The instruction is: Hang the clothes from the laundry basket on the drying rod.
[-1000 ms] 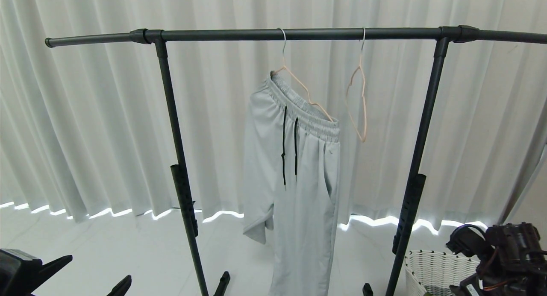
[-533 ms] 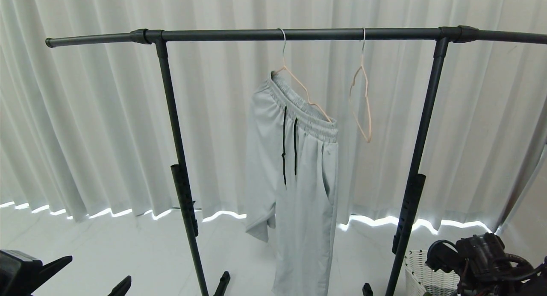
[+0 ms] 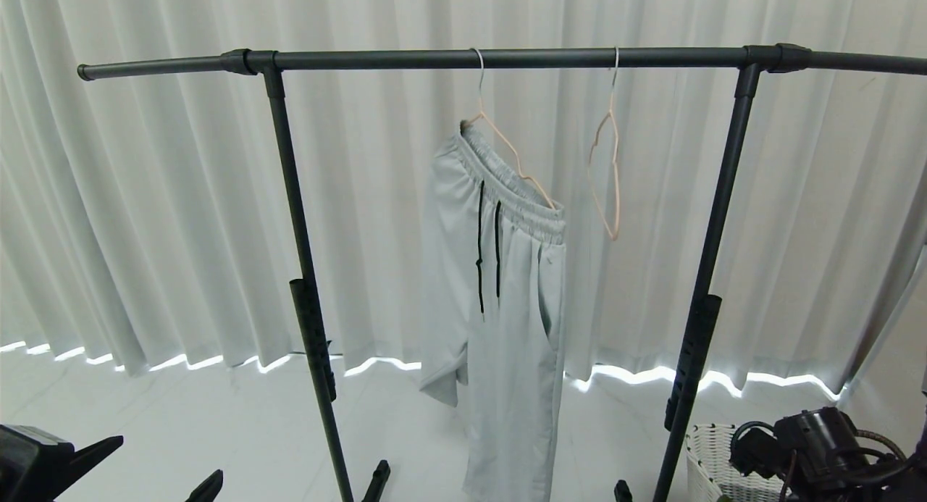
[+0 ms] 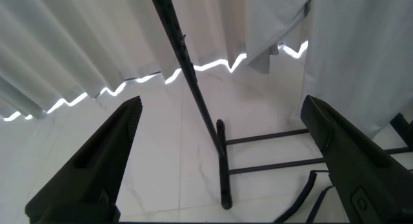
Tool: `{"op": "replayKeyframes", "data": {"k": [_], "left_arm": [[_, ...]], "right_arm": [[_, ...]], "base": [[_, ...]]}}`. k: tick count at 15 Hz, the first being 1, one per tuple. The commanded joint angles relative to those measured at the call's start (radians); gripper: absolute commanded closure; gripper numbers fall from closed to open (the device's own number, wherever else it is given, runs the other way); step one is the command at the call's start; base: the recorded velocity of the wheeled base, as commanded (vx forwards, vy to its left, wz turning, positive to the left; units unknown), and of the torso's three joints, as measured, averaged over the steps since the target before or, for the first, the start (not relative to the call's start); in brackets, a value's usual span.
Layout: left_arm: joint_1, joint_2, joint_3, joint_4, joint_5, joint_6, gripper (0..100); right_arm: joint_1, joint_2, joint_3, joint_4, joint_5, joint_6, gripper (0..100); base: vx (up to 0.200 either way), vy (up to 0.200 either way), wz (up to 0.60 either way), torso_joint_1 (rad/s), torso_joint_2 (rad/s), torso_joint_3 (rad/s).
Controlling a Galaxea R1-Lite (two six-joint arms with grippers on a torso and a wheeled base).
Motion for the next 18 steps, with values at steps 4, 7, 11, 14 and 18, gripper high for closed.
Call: {"op": "replayKeyframes", "data": {"k": [4, 7, 11, 14, 18], "left_arm": [[0.000, 0.000, 0.002, -0.001, 0.000, 0.000, 0], [0.000, -0.003, 0.003, -0.001, -0.001, -0.002, 0], [-0.001, -0.003, 0.003, -0.001, -0.001, 0.000, 0], [-0.001, -0.004, 0.003, -0.001, -0.001, 0.000, 0], [0.000, -0.001, 0.011, -0.001, -0.001, -0.002, 0]], "right_arm": [[-0.002, 0.009, 0.004, -0.042, 0.009, 0.004, 100], [0.001, -0.017, 0.010, -0.111, 0.011, 0.074, 100], [0.009, -0.207, -0.020, -0.104, 0.014, 0.089, 100], [0.021, -0.321, -0.114, -0.103, 0.017, 0.089, 100], [0.018, -0.418, -0.292, -0.101, 0.113, 0.123, 100]], "base": [[0.000, 0.000, 0.00, 0.000, 0.00, 0.000], [0.000, 0.000, 0.00, 0.000, 0.00, 0.000], [0.000, 0.000, 0.00, 0.000, 0.00, 0.000], [0.000, 0.000, 0.00, 0.000, 0.00, 0.000], [0.000, 0.000, 0.00, 0.000, 0.00, 0.000]]}}
